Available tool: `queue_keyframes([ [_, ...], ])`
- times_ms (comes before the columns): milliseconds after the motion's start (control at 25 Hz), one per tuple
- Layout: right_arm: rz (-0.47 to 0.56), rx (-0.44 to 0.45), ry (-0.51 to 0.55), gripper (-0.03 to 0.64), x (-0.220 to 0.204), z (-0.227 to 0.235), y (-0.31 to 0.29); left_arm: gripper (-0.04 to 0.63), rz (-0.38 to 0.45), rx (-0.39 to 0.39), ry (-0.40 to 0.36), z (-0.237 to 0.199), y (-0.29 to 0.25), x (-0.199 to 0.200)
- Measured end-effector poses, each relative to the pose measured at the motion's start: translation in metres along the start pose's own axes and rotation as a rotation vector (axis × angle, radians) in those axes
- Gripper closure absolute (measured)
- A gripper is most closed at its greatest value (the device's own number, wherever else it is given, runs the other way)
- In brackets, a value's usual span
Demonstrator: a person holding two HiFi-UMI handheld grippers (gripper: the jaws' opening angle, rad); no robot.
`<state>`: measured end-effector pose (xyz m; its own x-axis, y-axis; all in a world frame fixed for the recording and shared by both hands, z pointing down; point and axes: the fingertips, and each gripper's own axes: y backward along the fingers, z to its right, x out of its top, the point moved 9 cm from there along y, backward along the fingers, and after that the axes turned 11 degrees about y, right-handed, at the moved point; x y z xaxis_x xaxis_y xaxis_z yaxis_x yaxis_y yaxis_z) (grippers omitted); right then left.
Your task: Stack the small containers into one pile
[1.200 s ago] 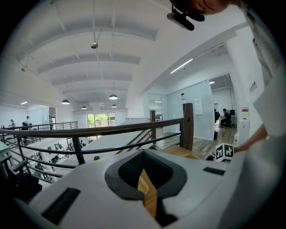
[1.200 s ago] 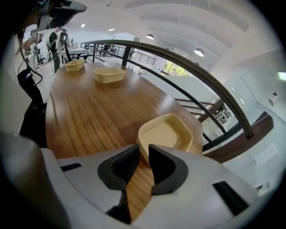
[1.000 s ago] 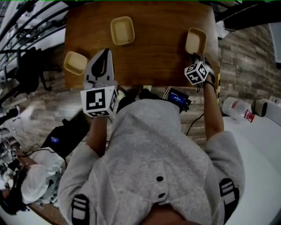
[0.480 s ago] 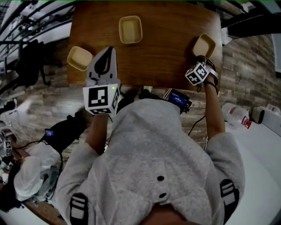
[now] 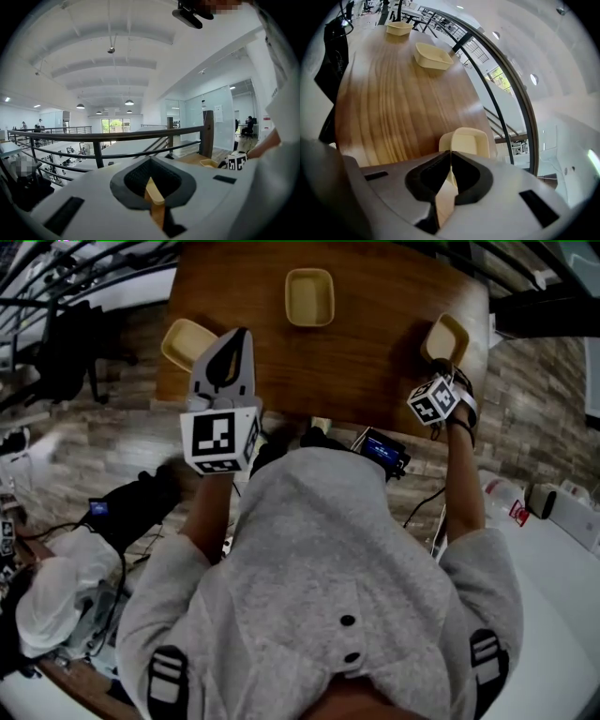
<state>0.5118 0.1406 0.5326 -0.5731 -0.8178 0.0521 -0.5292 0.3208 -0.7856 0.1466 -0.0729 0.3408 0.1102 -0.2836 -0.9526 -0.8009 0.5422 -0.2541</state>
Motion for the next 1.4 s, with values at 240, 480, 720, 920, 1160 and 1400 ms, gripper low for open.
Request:
queue_keyframes([
  [240,0.043,-0.054,0.040,0.589,0.061,0.009,0.033,0.581,0.012,0.051,0.027,-0.054,0.037,0.003],
  [480,0.142,-0.106,0.123,0.589,0.140,0.017,0.062,0.581,0.030,0.129,0.054,-0.102,0.075,0.003],
  [720,0.269,-0.145,0.223,0.589,0.223,0.007,0.096,0.581,0.087,0.207,0.082,-0.142,0.126,0.005],
  [920,0.355,-0.141,0.299,0.589,0.288,-0.008,0.113,0.581,0.100,0.274,0.093,-0.177,0.160,0.000],
  [1160,0.456,-0.145,0.369,0.589,0.342,-0.030,0.133,0.581,0.123,0.358,0.114,-0.199,0.207,-0.011],
  [1400,0.551,-0.156,0.463,0.589,0.387,-0.052,0.150,0.581,0.151,0.446,0.125,-0.209,0.253,-0.023],
])
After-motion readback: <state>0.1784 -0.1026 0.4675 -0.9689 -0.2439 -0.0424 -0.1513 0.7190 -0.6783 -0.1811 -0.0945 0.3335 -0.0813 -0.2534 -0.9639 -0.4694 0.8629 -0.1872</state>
